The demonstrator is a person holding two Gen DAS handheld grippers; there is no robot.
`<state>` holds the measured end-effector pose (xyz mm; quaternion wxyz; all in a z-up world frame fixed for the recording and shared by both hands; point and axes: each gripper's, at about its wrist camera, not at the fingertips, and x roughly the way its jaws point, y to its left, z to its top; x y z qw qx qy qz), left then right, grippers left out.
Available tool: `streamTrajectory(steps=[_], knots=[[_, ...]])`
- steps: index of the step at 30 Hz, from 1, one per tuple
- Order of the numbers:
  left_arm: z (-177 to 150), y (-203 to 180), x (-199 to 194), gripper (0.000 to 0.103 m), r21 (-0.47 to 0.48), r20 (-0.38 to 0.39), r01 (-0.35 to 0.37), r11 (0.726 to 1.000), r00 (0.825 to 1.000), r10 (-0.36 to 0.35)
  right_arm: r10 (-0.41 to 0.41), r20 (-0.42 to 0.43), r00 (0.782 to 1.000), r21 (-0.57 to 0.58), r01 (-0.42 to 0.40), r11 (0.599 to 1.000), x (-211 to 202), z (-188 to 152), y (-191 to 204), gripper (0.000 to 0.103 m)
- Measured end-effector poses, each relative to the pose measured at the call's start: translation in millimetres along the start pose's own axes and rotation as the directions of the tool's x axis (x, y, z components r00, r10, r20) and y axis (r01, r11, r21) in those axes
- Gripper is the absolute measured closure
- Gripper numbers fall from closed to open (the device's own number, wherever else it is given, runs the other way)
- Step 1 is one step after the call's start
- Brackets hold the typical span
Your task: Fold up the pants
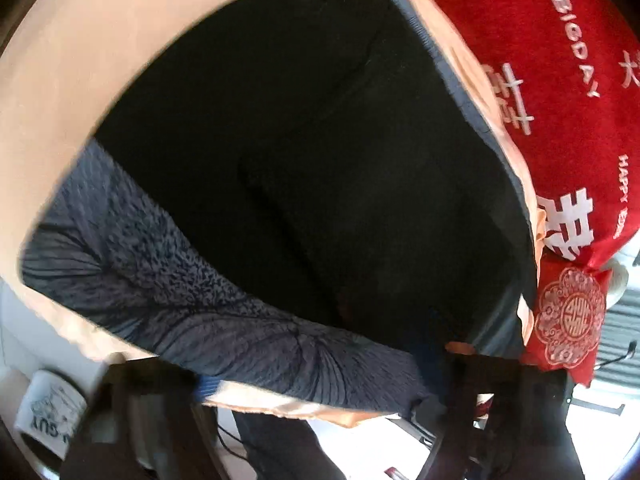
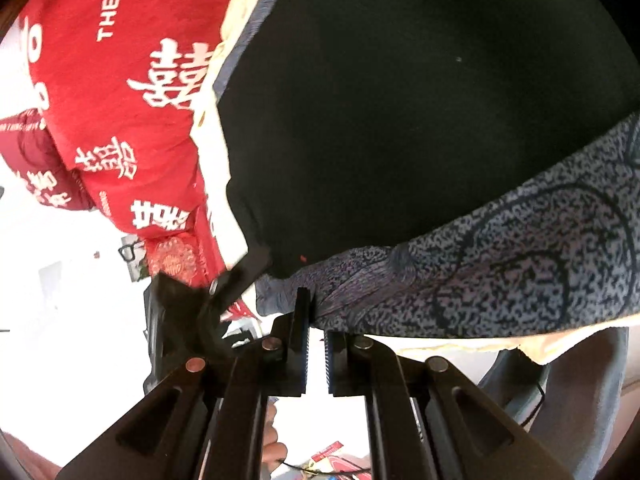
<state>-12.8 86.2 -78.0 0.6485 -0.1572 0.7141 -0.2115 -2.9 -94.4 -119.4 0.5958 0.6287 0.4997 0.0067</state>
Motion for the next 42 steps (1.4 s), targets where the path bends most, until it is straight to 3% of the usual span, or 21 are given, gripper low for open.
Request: streamTrajectory(steps=[1, 4, 5, 7, 9, 15, 21, 23, 24, 25, 30, 35, 39, 42], knots=[[0.2, 0.3, 0.0, 0.062, 0.023, -0.011, -0.013, 1.000, 1.000, 0.014, 0.001, -0.011, 1.000, -0.011, -0.001, 1.000, -0.7, -0.5, 0.4, 0.095], [5.3, 1.0, 2.7, 0.063, 0.043, -0.033, -0.016, 0.999, 0.999, 0.017, -0.048, 0.001, 0.999, -0.020, 0.048, 0.999, -19.6, -6.9, -13.4, 0.092], [6.0, 0.3, 3.1, 0.063, 0.053, -0.038, -0.019, 0.998, 0.999, 0.021, -0.070, 0.018, 0.997, -0.008, 0.070, 0.998, -28.3, -7.4, -22.0, 0.087], [5.9, -4.6, 4.3, 0.063, 0.083, -0.041, -0.038, 0.996, 0.998, 0.042, -0.112, 0.070, 0.991, 0.036, 0.110, 0.993, -50.5, -8.4, -42.5, 0.066], [7.2, -11.2, 8.8, 0.063, 0.100, -0.040, -0.051, 0.994, 0.998, 0.055, -0.136, 0.139, 0.981, 0.091, 0.124, 0.988, -76.6, -10.5, -63.2, 0.059], [7.8, -15.0, 11.3, 0.062, 0.127, -0.049, -0.072, 0.989, 0.996, 0.078, -0.144, 0.291, 0.946, 0.205, 0.085, 0.975, -117.8, -11.0, -101.4, 0.059], [8.1, -20.9, 13.4, 0.061, 0.152, -0.049, -0.094, 0.984, 0.993, 0.103, -0.087, 0.399, 0.913, 0.273, -0.028, 0.961, -128.9, -16.7, -122.2, 0.059], [7.9, -23.7, 12.1, 0.068, 0.159, -0.041, -0.107, 0.982, 0.993, 0.115, -0.040, 0.428, 0.903, 0.301, -0.100, 0.948, -129.5, -18.4, -130.4, 0.068], [8.4, -24.0, 10.2, 0.075, 0.162, -0.036, -0.110, 0.981, 0.992, 0.117, -0.028, 0.432, 0.901, 0.307, -0.117, 0.945, -129.1, -18.6, -130.8, 0.097], [9.8, -24.7, 7.4, 0.077, 0.156, -0.033, -0.108, 0.982, 0.993, 0.114, -0.021, 0.430, 0.903, 0.305, -0.124, 0.944, -131.3, -18.3, -130.4, 0.099], [16.6, -37.3, -18.9, 0.080, 0.143, 0.002, -0.065, 0.988, 0.998, 0.066, -0.050, 0.407, 0.912, 0.194, -0.033, 0.980, -153.7, -6.6, -90.4, 0.099], [33.9, -76.9, -50.8, 0.080, 0.139, 0.074, -0.042, 0.989, 0.997, 0.032, -0.077, 0.361, 0.929, 0.076, 0.053, 0.996, -164.1, 27.6, -36.5, 0.099], [68.6, -118.4, -61.3, 0.080, 0.166, 0.149, -0.031, 0.986, 0.989, 0.006, -0.058, 0.341, 0.938, -0.003, 0.062, 0.998, -181.5, 65.9, 2.8, 0.099], [112.9, -150.9, -56.4, 0.079, 0.210, 0.228, -0.055, 0.976, 0.974, 0.006, -0.055, 0.318, 0.946, -0.069, 0.081, 0.994, -188.9, 109.8, 35.5, 0.099]])
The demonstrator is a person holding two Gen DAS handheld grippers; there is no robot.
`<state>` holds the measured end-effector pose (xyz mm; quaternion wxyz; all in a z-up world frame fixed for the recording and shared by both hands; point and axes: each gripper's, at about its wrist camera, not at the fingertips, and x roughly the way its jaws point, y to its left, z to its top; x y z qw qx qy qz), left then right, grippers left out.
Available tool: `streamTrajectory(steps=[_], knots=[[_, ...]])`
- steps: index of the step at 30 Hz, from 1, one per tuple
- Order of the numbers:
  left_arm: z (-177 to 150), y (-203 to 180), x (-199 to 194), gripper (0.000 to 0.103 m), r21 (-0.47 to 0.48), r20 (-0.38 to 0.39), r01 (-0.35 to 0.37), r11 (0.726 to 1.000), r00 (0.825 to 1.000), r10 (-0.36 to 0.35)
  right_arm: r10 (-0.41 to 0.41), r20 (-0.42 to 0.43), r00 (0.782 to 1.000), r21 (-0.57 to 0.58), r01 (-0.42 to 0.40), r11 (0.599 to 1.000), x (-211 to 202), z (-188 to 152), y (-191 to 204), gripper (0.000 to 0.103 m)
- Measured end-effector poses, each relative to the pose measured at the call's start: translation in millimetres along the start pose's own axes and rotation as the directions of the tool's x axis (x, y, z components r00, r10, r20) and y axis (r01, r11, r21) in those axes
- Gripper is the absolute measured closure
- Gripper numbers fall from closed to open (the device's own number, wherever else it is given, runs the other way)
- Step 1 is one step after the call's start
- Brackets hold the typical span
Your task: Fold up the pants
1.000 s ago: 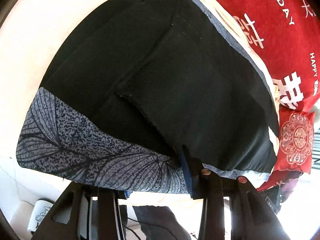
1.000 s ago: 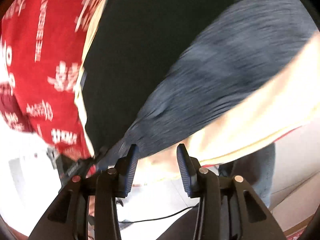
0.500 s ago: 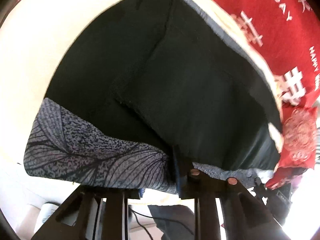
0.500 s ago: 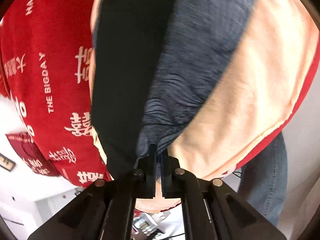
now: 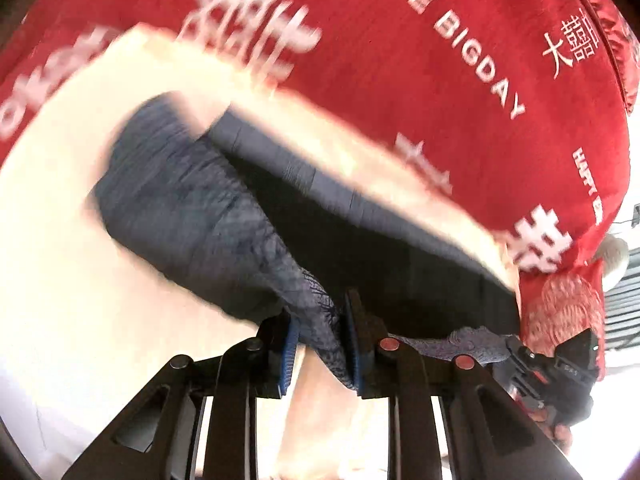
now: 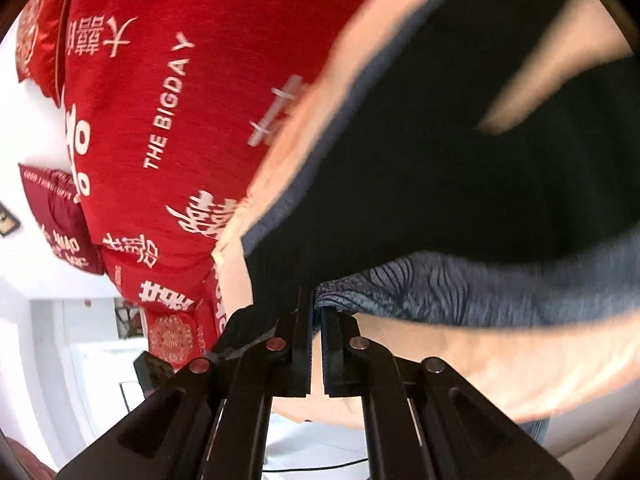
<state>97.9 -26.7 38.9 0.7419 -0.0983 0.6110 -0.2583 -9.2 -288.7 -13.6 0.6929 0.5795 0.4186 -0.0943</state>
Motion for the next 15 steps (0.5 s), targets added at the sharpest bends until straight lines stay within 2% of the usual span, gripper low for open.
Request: streamTrajectory(steps=[3, 6, 11, 13, 15], knots=[[38.3, -9.2, 30.1, 0.079, 0.013, 0.031, -0.036, 0.999, 0.999, 0.036, -0.020, -0.041, 0.999, -0.072, 0.017, 0.997, 14.4, 50.1, 21.6, 0.099], [68.5, -8.2, 81.6, 0.079, 0.024, 0.008, -0.113, 0.993, 0.994, 0.113, -0.060, -0.081, 0.995, -0.142, 0.048, 0.989, 43.0, 98.5, 32.2, 0.099], [81.6, 7.5, 147.5, 0.079, 0.020, -0.041, -0.215, 0.976, 0.976, 0.216, -0.172, -0.155, 0.973, -0.181, 0.144, 0.973, 115.4, 160.6, 22.1, 0.099], [85.4, 9.1, 156.9, 0.079, 0.024, -0.026, -0.222, 0.975, 0.975, 0.222, -0.223, -0.175, 0.959, -0.214, 0.184, 0.959, 141.0, 173.1, 14.4, 0.099], [90.1, 6.5, 153.5, 0.079, 0.033, -0.053, -0.224, 0.974, 0.973, 0.225, -0.281, -0.184, 0.942, -0.260, 0.229, 0.938, 161.8, 180.4, 6.3, 0.099]])
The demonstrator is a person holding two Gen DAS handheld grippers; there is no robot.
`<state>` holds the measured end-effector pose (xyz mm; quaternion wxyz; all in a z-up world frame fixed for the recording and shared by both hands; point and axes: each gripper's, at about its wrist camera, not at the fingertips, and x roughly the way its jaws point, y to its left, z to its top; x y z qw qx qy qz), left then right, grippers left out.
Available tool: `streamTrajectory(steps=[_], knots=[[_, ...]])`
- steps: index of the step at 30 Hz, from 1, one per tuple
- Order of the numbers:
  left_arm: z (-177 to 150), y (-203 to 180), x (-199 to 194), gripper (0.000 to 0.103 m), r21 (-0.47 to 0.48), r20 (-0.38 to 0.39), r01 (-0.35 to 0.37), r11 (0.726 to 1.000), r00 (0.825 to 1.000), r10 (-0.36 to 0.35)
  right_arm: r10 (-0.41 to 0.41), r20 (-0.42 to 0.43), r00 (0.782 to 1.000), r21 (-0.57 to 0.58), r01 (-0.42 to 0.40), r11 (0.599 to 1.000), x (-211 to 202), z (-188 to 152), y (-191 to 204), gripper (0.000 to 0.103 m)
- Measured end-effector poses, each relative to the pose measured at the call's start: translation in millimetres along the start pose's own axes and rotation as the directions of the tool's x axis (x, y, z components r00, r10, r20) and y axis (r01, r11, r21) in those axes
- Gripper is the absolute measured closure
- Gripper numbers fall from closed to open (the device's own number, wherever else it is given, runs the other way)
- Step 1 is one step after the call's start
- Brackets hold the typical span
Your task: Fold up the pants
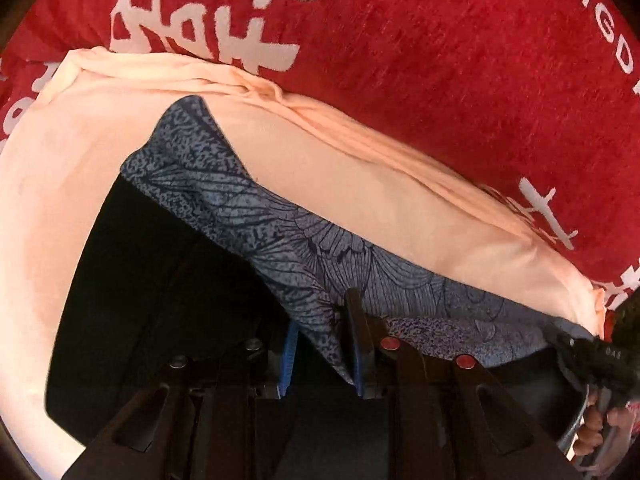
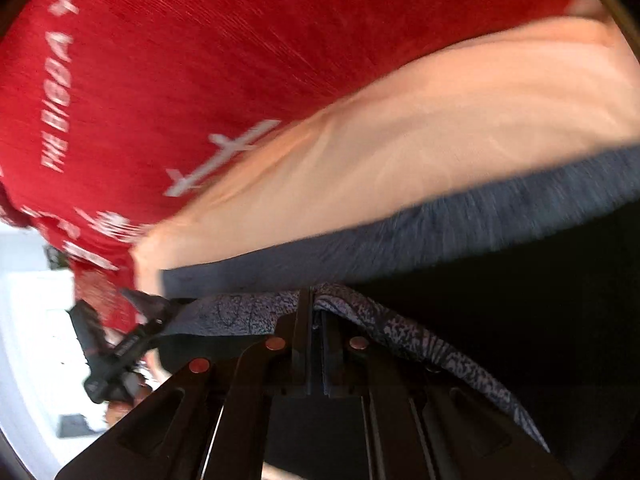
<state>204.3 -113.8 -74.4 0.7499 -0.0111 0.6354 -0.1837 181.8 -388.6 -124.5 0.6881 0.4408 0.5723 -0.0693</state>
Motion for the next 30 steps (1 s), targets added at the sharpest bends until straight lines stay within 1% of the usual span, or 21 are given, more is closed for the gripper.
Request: streamTrajectory(steps=[2, 3, 4, 5, 6, 7, 9, 11, 13, 15, 16, 17, 19, 20, 21, 22, 24, 25, 26, 28, 30], knots=[[0.2, 0.7, -15.2, 0.078, 0.014, -0.007, 0.014, 1.000, 1.000, -0.014, -0.012, -0.006, 1.000, 0.004, 0.012, 1.000, 11.9, 10.5, -4.5, 0.099], [0.4, 1.4, -28.8, 0.065, 0.033, 0.012, -0.007, 0.999, 1.000, 0.007, -0.006, -0.007, 1.000, 0.022, 0.007, 1.000, 12.4, 12.1, -5.7, 0.099], [0.3, 2.6, -42.0, 0.037, 0.047, 0.043, -0.048, 0.998, 0.998, 0.046, -0.007, -0.012, 1.000, 0.027, 0.007, 1.000, 11.2, 12.0, -4.9, 0.098], [-0.2, 4.3, -52.7, 0.025, 0.050, 0.074, -0.077, 0.996, 0.995, 0.074, -0.013, -0.016, 1.000, 0.021, 0.014, 1.000, 7.7, 10.5, -1.7, 0.096], [-1.3, 7.0, -65.7, 0.021, 0.048, 0.114, -0.101, 0.994, 0.989, 0.095, -0.026, -0.016, 1.000, 0.003, 0.026, 1.000, 3.0, 8.9, 1.8, 0.087], [-1.4, 8.9, -71.4, 0.021, 0.059, 0.119, -0.106, 0.993, 0.988, 0.099, -0.052, -0.009, 0.999, -0.033, 0.052, 0.998, -3.8, 6.1, 10.2, 0.068], [-4.2, 8.5, -69.0, 0.021, 0.094, 0.104, -0.133, 0.987, 0.987, 0.123, -0.086, 0.034, 0.996, -0.123, 0.090, 0.988, -20.4, -1.9, 30.1, 0.056], [-6.5, 5.3, -50.9, 0.021, 0.122, 0.086, -0.186, 0.975, 0.981, 0.176, -0.063, 0.053, 0.997, -0.180, 0.072, 0.981, -31.2, -13.8, 46.5, 0.057], [-8.0, 3.0, -25.8, 0.021, 0.137, 0.056, -0.223, 0.965, 0.975, 0.217, -0.033, 0.028, 0.999, -0.220, 0.039, 0.975, -27.6, -23.2, 60.7, 0.060], [-11.3, 0.7, -4.3, 0.021, 0.133, 0.046, -0.281, 0.951, 0.960, 0.277, -0.021, -0.021, 1.000, -0.262, 0.015, 0.965, -9.8, -27.7, 72.9, 0.061], [-13.5, 2.1, 1.3, 0.014, 0.126, 0.069, -0.310, 0.942, 0.950, 0.303, -0.036, -0.037, 0.999, -0.286, 0.024, 0.958, 2.3, -28.0, 76.9, 0.061], [-14.2, 3.8, 3.2, 0.011, 0.121, 0.090, -0.321, 0.939, 0.946, 0.312, -0.059, -0.053, 0.997, -0.311, 0.040, 0.950, 18.3, -26.7, 84.5, 0.061], [-12.2, 8.8, 5.2, 0.009, 0.106, 0.087, -0.318, 0.942, 0.947, 0.310, -0.094, -0.081, 0.992, -0.339, 0.061, 0.939, 45.5, -22.6, 83.3, 0.062], [-10.7, 10.6, 4.2, 0.009, 0.103, 0.079, -0.317, 0.943, 0.948, 0.310, -0.119, -0.079, 0.990, -0.350, 0.084, 0.933, 56.5, -20.0, 78.9, 0.065], [-9.4, 12.4, 3.1, 0.009, 0.104, 0.070, -0.321, 0.941, 0.946, 0.315, -0.106, -0.065, 0.992, -0.355, 0.077, 0.932, 57.4, -16.1, 76.6, 0.071], [-9.1, 14.0, 0.6, 0.009, 0.104, 0.060, -0.334, 0.937, 0.942, 0.329, -0.098, -0.030, 0.995, -0.365, 0.081, 0.928, 54.0, -9.6, 77.7, 0.073], [-10.7, 12.6, -10.2, 0.009, 0.109, 0.048, -0.358, 0.927, 0.934, 0.355, -0.222, 0.086, 0.971, -0.363, 0.238, 0.901, 40.3, 5.4, 74.4, 0.072], [-14.1, 6.3, -19.3, 0.009, 0.115, 0.051, -0.355, 0.928, 0.935, 0.351, -0.256, 0.110, 0.960, -0.327, 0.278, 0.903, 32.7, 12.5, 66.9, 0.070], [-16.2, 0.6, -28.6, 0.009, 0.128, 0.057, -0.350, 0.928, 0.937, 0.345, -0.256, 0.109, 0.961, -0.261, 0.276, 0.925, 21.2, 20.3, 54.4, 0.070], [-25.8, -13.5, -34.2, 0.009, 0.173, 0.060, -0.348, 0.921, 0.937, 0.343, -0.188, 0.106, 0.976, -0.176, 0.205, 0.963, -4.3, 23.8, 37.5, 0.069], [-39.9, -29.4, -38.3, 0.009, 0.218, 0.051, -0.348, 0.912, 0.937, 0.345, -0.155, 0.125, 0.980, -0.159, 0.174, 0.972, -31.1, 13.7, 28.3, 0.062]])
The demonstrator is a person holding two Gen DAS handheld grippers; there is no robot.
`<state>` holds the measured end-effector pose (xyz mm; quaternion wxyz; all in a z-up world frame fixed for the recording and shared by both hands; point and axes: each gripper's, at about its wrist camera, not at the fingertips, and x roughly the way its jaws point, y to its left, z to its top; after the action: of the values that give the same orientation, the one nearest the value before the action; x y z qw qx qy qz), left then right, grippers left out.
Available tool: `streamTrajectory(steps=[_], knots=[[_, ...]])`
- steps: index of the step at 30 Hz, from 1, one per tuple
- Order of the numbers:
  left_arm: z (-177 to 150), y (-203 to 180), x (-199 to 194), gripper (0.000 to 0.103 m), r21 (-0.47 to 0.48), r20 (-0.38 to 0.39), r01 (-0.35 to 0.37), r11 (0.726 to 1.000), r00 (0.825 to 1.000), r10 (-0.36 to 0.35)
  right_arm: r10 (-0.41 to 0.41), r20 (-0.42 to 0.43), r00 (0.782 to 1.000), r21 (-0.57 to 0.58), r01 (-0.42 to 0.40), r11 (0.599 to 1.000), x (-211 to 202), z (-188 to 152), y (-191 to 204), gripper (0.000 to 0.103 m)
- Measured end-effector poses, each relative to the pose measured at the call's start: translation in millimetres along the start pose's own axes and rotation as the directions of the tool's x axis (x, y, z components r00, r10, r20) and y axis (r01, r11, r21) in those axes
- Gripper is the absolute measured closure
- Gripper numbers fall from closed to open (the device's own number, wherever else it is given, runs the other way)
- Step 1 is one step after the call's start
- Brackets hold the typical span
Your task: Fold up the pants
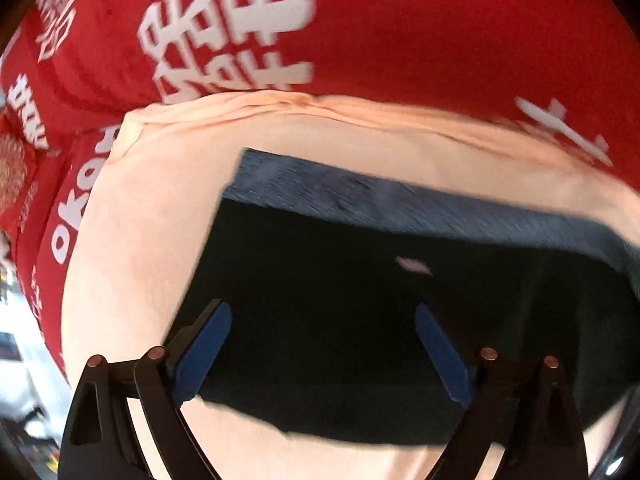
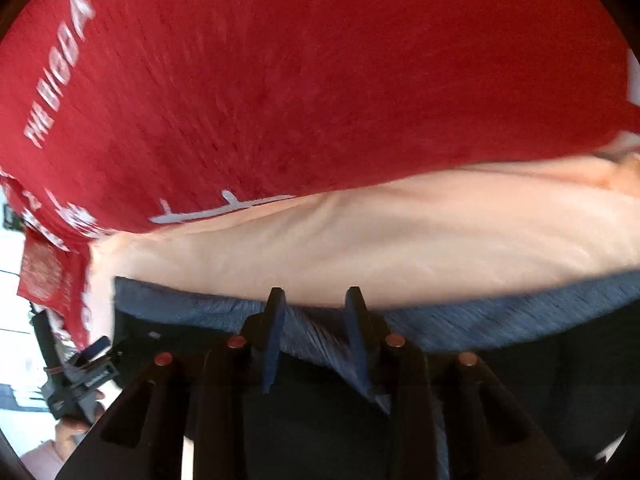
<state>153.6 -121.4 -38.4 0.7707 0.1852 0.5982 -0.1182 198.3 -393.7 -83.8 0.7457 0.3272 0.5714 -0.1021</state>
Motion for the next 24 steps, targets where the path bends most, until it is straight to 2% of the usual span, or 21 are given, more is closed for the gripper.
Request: streamTrajectory(steps=[3, 9, 12, 17, 18, 19, 22, 24], knots=[[-12.9, -26.1, -6.6, 0.009, 0.045, -0.035, 0.028, 0.999, 0.999, -0.026, 0.033, 0.004, 0.999, 0.030, -0.033, 0.999, -32.5, -27.6, -15.0, 0.060], [-31.8, -74.2, -19.9, 0.009, 0.144, -0.072, 0.117, 0.983, 0.992, -0.107, 0.086, -0.008, 0.996, 0.158, -0.084, 0.984, -69.5, -91.6, -49.5, 0.060], [-37.7, -102.5, -34.1, 0.009, 0.224, -0.067, 0.178, 0.958, 0.984, -0.167, 0.062, 0.005, 0.998, 0.188, -0.062, 0.980, -81.9, -117.8, -55.5, 0.060], [-51.6, -148.1, -49.7, 0.009, 0.360, -0.045, 0.237, 0.902, 0.971, -0.237, 0.018, 0.044, 0.999, 0.332, -0.032, 0.943, -111.5, -169.8, -87.6, 0.059], [-53.9, -155.0, -50.4, 0.009, 0.369, -0.064, 0.264, 0.891, 0.964, -0.259, 0.001, 0.053, 0.999, 0.365, -0.020, 0.931, -118.2, -182.2, -95.2, 0.059], [-57.1, -162.6, -52.2, 0.009, 0.368, -0.091, 0.312, 0.876, 0.950, -0.300, -0.014, 0.065, 0.998, 0.400, -0.013, 0.916, -124.6, -196.9, -102.1, 0.057], [-68.1, -183.1, -56.7, 0.009, 0.345, -0.178, 0.449, 0.825, 0.894, -0.412, -0.056, 0.087, 0.995, 0.511, 0.004, 0.860, -141.0, -244.6, -126.0, 0.054], [-76.1, -197.9, -62.8, 0.009, 0.342, -0.208, 0.497, 0.797, 0.868, -0.452, -0.079, 0.099, 0.992, 0.582, 0.006, 0.813, -149.2, -276.2, -139.0, 0.054]])
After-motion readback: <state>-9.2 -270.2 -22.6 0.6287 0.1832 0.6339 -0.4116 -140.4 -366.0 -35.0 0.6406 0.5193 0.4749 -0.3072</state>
